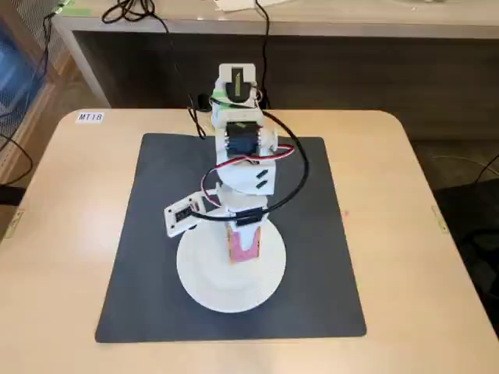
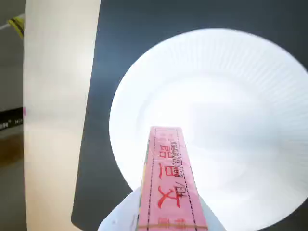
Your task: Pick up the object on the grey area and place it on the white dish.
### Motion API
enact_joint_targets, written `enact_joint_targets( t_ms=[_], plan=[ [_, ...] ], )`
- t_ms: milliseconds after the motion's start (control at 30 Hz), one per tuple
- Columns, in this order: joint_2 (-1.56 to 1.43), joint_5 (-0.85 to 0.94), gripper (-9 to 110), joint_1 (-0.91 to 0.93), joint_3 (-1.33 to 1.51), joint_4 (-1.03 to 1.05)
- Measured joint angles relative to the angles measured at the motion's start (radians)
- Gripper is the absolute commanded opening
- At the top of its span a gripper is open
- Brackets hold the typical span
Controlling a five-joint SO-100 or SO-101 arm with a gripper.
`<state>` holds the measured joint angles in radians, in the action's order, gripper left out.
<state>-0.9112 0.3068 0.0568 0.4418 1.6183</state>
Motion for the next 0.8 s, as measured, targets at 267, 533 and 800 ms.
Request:
enact_joint_targets(
  t_ms=[267,533,800],
  plan=[
    [0.071,0.101,0,0.034,-0.006,0.012],
    [0.144,0.130,0,0.037,-0.026,0.015],
    [0.215,0.143,0,0.037,-0.087,0.015]
  ],
)
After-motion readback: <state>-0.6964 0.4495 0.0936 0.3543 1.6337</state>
